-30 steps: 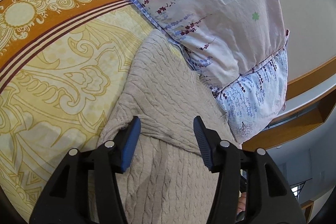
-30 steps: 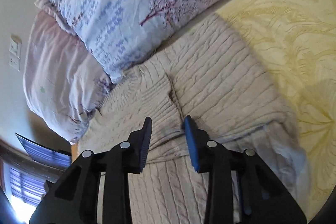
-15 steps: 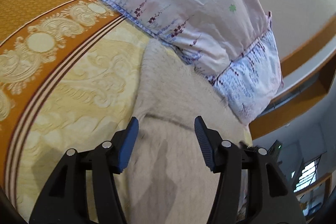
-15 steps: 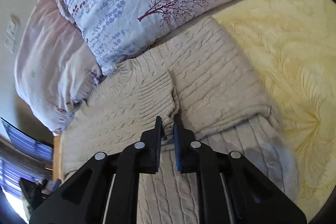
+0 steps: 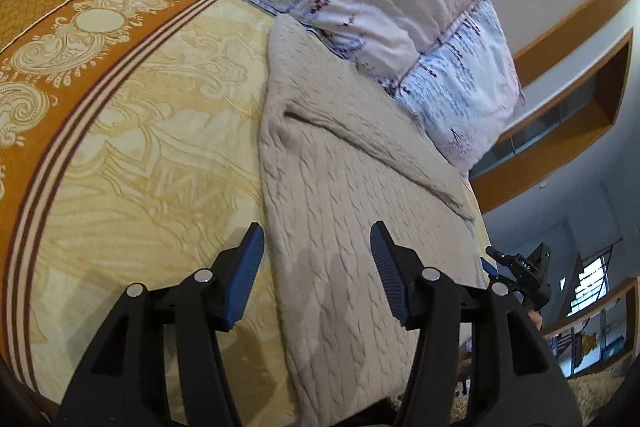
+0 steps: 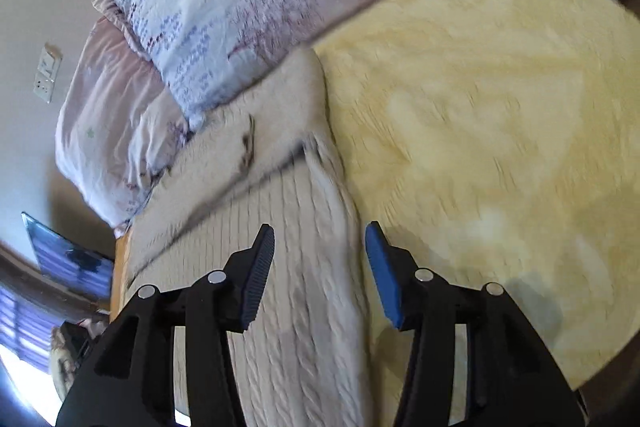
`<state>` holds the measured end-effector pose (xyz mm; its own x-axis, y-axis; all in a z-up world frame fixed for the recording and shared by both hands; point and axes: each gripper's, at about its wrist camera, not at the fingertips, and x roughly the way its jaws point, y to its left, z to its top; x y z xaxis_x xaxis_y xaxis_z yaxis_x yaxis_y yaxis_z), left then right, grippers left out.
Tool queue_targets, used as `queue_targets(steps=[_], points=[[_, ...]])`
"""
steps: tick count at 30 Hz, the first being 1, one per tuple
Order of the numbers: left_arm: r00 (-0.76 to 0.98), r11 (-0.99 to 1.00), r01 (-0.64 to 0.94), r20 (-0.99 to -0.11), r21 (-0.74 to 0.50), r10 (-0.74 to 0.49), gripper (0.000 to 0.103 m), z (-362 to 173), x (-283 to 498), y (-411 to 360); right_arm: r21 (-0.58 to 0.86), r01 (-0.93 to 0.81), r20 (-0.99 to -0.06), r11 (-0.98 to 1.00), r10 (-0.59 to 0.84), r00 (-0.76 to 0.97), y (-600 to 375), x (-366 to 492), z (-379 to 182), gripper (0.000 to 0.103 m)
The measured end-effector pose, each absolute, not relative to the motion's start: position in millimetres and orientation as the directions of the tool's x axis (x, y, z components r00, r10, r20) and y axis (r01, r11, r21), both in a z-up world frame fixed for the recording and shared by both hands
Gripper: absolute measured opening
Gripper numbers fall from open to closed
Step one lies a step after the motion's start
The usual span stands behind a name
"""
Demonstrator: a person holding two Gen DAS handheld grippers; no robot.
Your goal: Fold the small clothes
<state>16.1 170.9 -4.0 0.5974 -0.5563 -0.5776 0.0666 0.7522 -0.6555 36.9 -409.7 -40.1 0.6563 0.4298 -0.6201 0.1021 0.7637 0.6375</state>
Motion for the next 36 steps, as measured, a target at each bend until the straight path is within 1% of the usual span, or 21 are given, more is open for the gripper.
queue_targets(steps=[2,4,5,9,11,13,15,18,21,23,26,30,32,34,36], points=[[0.588,0.738,0.086,-0.564,-0.670,-0.581,0.055,-4,12,168,0.661,0.067,-0.597,0.747,0.470,0.650,-408,27,-43,0.048],[0.573,0.725,0.107,-0.553,-0.681,-0.604,0.051,-6,7,163,0.707,0.017,-0.562,0.707,0.546,0.621,-405,18,-48,0.044],[0.562,0.713,0.117,-0.546,-0.691,-0.621,0.047,-7,5,162,0.740,-0.020,-0.530,0.672,0.601,0.598,-403,13,-52,0.042],[0.511,0.645,0.174,-0.492,-0.744,-0.705,0.038,-14,-11,155,0.786,-0.128,-0.459,0.605,0.710,0.535,-399,-6,-58,0.042],[0.491,0.613,0.206,-0.461,-0.763,-0.739,0.036,-17,-20,154,0.800,-0.184,-0.426,0.572,0.756,0.498,-399,-18,-59,0.042],[0.469,0.575,0.242,-0.425,-0.782,-0.774,0.036,-19,-31,154,0.801,-0.220,-0.415,0.557,0.781,0.466,-400,-27,-59,0.042],[0.439,0.539,0.268,-0.397,-0.798,-0.806,0.036,-21,-41,152,0.799,-0.248,-0.421,0.548,0.804,0.421,-400,-37,-62,0.042],[0.392,0.536,0.269,-0.417,-0.800,-0.820,0.036,-32,-52,145,0.785,-0.263,-0.453,0.561,0.809,0.374,-396,-47,-64,0.042],[0.394,0.512,0.266,-0.393,-0.816,-0.831,0.036,-37,-58,145,0.785,-0.266,-0.467,0.559,0.817,0.339,-396,-54,-70,0.042],[0.391,0.492,0.263,-0.374,-0.830,-0.841,0.036,-39,-60,145,0.769,-0.250,-0.511,0.589,0.800,0.313,-392,-56,-77,0.042],[0.370,0.503,0.282,-0.391,-0.817,-0.843,0.036,-39,-65,140,0.753,-0.231,-0.556,0.616,0.783,0.279,-382,-57,-88,0.042],[0.349,0.497,0.296,-0.392,-0.816,-0.851,0.035,-41,-64,134,0.765,-0.211,-0.553,0.608,0.789,0.269,-376,-50,-104,0.042],[0.332,0.525,0.296,-0.429,-0.798,-0.840,0.035,-43,-65,129,0.771,-0.219,-0.543,0.598,0.797,0.266,-371,-49,-108,0.042],[0.313,0.558,0.299,-0.472,-0.774,-0.824,0.035,-45,-65,120,0.781,-0.251,-0.517,0.572,0.817,0.256,-369,-49,-106,0.030],[0.300,0.561,0.302,-0.482,-0.770,-0.823,0.027,-46,-66,115,0.777,-0.286,-0.504,0.560,0.827,0.248,-365,-50,-100,0.010]])
